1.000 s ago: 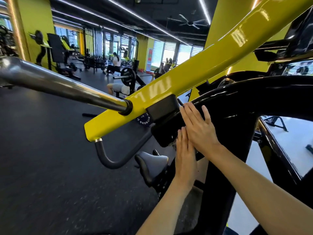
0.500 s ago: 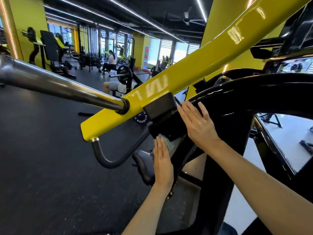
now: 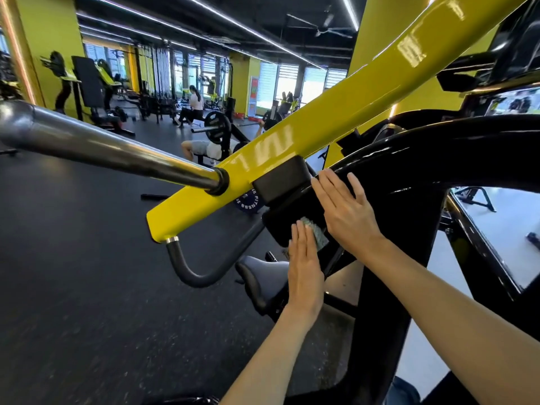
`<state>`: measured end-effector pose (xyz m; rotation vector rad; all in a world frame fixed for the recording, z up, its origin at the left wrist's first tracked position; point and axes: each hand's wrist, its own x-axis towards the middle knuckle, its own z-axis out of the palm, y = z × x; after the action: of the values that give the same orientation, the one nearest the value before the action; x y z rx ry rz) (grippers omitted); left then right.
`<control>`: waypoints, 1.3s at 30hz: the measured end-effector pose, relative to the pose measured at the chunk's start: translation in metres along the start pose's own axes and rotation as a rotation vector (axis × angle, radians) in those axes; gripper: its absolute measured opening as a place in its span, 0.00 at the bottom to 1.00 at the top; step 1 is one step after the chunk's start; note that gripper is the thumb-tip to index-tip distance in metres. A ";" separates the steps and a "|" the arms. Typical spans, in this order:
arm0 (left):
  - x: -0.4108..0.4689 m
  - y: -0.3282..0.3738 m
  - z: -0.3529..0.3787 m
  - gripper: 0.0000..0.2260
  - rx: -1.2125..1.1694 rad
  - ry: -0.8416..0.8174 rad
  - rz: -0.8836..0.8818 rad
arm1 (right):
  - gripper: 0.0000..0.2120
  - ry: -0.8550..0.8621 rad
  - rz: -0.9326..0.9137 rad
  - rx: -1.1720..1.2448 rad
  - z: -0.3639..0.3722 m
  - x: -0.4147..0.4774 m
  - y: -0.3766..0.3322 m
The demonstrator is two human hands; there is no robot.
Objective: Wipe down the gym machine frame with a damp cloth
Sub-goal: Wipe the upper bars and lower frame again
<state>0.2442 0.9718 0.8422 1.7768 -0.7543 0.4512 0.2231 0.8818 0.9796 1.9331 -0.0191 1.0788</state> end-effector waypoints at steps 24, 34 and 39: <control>0.100 0.096 -0.038 0.25 -0.110 0.129 -0.089 | 0.25 -0.006 0.116 0.135 -0.024 -0.038 0.086; 0.142 0.280 0.012 0.17 -0.169 0.017 0.410 | 0.12 0.228 0.523 0.067 -0.052 -0.083 0.173; 0.118 0.321 0.059 0.18 -0.021 -0.006 0.759 | 0.09 0.191 0.593 -0.073 -0.062 -0.131 0.200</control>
<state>0.1057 0.8211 1.1229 1.4209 -1.4308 0.9274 0.0195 0.7566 1.0414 1.7901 -0.5470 1.6190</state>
